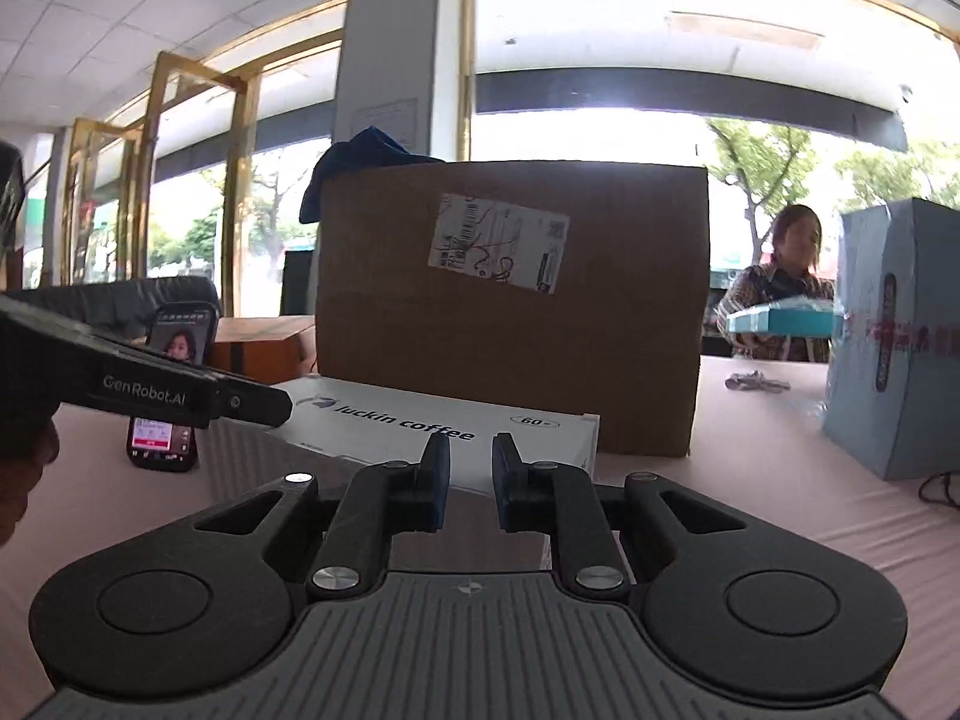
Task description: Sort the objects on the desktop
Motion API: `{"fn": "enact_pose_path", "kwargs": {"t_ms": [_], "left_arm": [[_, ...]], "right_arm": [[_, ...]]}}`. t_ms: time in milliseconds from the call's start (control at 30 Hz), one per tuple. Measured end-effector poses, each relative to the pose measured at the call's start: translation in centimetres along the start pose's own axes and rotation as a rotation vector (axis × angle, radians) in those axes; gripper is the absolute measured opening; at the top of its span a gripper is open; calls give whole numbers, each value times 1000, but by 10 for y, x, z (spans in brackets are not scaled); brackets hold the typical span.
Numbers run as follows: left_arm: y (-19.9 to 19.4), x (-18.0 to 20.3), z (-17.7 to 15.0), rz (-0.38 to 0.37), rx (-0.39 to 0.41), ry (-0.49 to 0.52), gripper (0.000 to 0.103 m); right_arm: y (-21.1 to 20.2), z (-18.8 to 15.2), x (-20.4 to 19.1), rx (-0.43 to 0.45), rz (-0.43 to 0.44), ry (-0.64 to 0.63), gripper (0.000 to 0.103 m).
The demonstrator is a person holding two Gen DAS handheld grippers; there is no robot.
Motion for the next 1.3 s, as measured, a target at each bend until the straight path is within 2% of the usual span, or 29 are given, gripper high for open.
{"fn": "enact_pose_path", "kwargs": {"t_ms": [133, 200, 233, 267, 300, 333, 367, 400, 433, 467, 533, 633, 700, 833, 967, 1067, 1100, 1167, 1300], "left_arm": [[0, 0, -3, 1, 24, 13, 19], [0, 0, -1, -3, 20, 15, 19], [1, -1, 0, -6, 10, 10, 19], [1, -4, 3, -7, -4, 0, 20], [1, -6, 6, -7, -19, -11, 26], [1, -9, 8, -7, -33, -21, 45], [-3, -13, 14, -7, -12, -42, 81], [-6, -18, 20, -7, 12, -63, 95], [-10, -22, 26, -8, 35, -84, 101], [-13, -27, 32, -15, 45, -105, 102], [-10, -37, 42, -29, 8, -151, 103], [7, -47, 44, -46, -98, -200, 103], [20, -54, 44, -53, -177, -228, 103], [46, -65, 33, -75, -309, -322, 103], [64, -65, 18, -93, -389, -362, 103], [69, -60, 13, -107, -392, -357, 103], [70, -57, 12, -115, -387, -361, 103], [73, -52, 9, -150, -399, -366, 101], [75, -46, 8, -142, -384, -372, 102]], "right_arm": [[1, -1, 1, -2, 0, 4, 15], [1, 1, 6, 0, 48, 50, 15], [1, 2, 9, 1, 80, 80, 22], [0, 4, 12, 3, 111, 109, 30], [-1, 6, 18, 9, 133, 159, 64], [-2, 8, 28, 18, 145, 230, 94], [-2, 10, 38, 19, 147, 299, 99], [0, 11, 48, 11, 140, 364, 100], [3, 12, 59, 3, 133, 429, 102], [5, 13, 69, -5, 126, 494, 103], [12, 12, 88, -36, 123, 624, 103], [25, 5, 100, -170, 166, 797, 103], [36, -2, 99, -247, 190, 853, 103], [52, -10, 88, -339, 205, 810, 103], [66, -16, 78, -399, 227, 766, 103], [72, -17, 74, -402, 250, 735, 99], [74, -17, 72, -403, 258, 724, 92], [82, -20, 73, -400, 247, 692, 86], [85, -19, 77, -379, 243, 672, 80]]}}
Point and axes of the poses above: each gripper's, at about its wrist camera, not at the fingertips, and y roughly the way its jaws point, x to its right, z to its top, the point moved 8 cm from there along y, roughly the way its jaws point, and after that the axes turned 7 degrees about -y, right-handed, at the moved point
